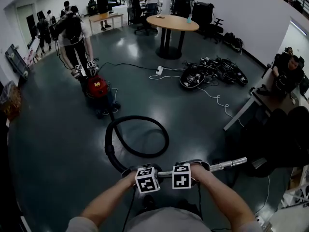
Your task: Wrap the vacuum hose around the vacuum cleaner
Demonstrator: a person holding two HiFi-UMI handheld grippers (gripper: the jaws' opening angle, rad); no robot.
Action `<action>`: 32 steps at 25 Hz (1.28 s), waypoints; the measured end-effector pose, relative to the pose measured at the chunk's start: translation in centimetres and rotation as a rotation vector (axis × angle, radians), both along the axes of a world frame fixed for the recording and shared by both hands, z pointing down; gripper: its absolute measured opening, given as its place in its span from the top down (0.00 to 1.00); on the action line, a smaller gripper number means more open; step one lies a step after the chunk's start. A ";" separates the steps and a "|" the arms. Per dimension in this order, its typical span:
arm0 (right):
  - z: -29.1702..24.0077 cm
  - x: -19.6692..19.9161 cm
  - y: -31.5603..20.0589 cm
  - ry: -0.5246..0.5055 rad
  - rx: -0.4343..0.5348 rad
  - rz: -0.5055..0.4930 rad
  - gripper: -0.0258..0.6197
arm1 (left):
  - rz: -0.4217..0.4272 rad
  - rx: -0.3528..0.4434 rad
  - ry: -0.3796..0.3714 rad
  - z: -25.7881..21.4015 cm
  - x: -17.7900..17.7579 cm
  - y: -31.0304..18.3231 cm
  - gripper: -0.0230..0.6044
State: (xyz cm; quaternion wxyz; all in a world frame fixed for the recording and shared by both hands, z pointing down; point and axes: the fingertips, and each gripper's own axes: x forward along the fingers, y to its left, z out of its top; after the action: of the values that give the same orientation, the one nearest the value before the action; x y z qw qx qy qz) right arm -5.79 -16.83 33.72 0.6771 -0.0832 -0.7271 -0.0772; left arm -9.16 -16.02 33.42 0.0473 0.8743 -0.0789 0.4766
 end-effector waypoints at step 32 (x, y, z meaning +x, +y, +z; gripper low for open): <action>-16.7 4.3 -19.3 -0.806 0.133 0.242 0.61 | -0.526 -0.087 0.036 -0.8 2.4 -17.2 0.72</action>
State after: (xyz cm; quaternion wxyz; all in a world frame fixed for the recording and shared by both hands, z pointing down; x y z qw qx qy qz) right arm -1.49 -36.14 17.01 0.3468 0.0835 -0.9316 -0.0704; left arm -6.80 -33.25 32.62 0.2086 0.8293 -0.2817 0.4351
